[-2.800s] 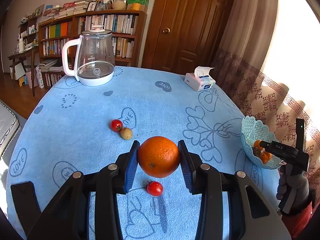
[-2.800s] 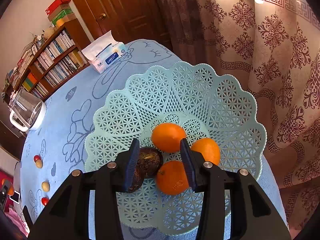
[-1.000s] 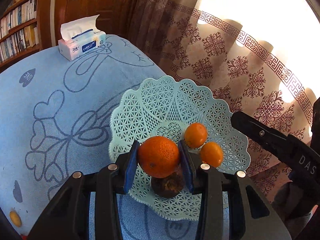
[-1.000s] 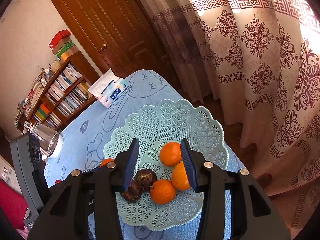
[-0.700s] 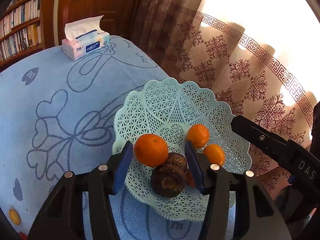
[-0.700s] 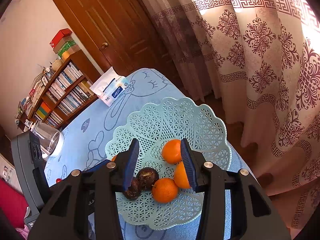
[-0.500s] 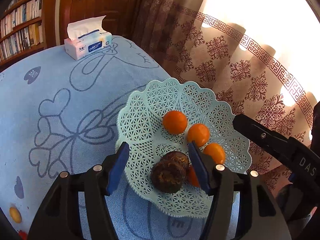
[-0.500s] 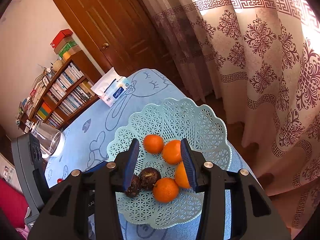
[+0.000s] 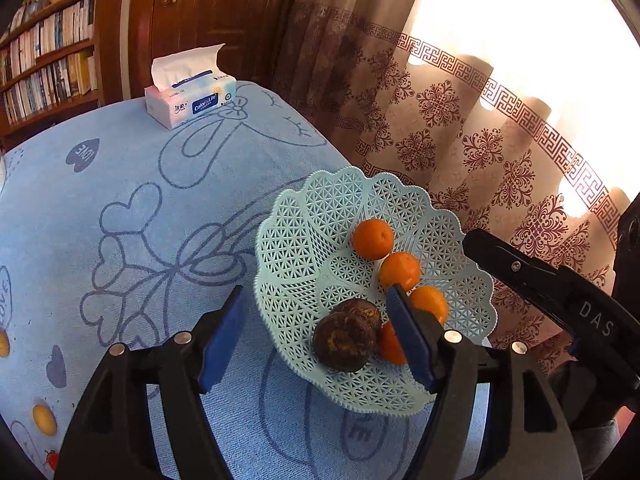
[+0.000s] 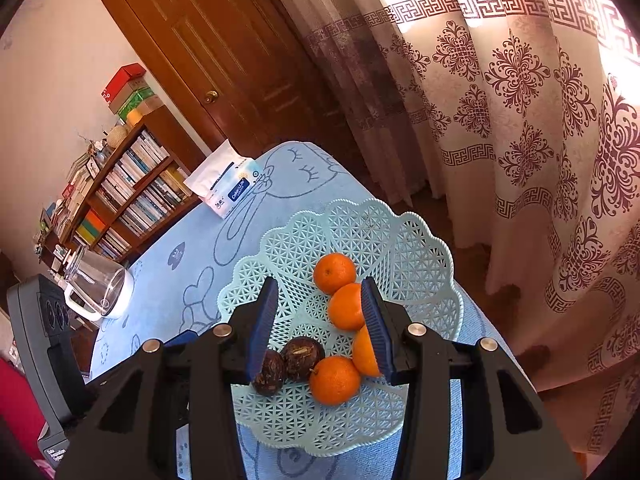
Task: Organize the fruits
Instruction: 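Withdraw both tools from the basket toward the tomatoes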
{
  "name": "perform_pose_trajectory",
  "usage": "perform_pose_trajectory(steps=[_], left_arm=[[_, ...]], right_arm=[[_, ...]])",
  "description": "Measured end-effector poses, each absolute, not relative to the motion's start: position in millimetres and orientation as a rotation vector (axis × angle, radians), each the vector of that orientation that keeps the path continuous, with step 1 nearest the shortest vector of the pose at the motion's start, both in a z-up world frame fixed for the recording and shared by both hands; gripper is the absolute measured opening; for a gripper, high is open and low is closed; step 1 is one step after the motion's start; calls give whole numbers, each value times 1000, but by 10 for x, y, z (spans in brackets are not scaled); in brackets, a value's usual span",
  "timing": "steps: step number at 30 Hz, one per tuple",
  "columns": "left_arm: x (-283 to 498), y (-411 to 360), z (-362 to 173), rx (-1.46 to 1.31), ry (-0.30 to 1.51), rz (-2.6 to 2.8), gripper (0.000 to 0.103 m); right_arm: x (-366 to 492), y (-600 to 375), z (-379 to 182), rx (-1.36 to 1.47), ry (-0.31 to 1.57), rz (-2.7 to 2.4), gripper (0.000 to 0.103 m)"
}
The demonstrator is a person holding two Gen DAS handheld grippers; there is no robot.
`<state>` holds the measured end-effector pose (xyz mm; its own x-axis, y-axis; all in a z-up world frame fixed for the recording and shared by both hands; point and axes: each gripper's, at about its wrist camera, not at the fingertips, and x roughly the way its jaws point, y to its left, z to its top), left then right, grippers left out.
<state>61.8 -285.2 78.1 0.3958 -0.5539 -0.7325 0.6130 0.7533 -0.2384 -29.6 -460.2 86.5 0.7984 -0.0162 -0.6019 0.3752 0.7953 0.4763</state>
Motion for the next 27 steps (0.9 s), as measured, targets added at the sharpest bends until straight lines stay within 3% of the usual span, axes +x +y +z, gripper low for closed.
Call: perform_pose_trajectory(steps=[6, 10, 27], left_arm=[[572, -2723, 893, 83, 853, -711, 73], [560, -2603, 957, 90, 834, -677, 78], [662, -1565, 1234, 54, 749, -490, 80]], right_arm=[[-336, -4591, 905, 634, 585, -213, 45], [-401, -4565, 965, 636, 534, -209, 61], [-498, -4339, 1158, 597, 464, -143, 62]])
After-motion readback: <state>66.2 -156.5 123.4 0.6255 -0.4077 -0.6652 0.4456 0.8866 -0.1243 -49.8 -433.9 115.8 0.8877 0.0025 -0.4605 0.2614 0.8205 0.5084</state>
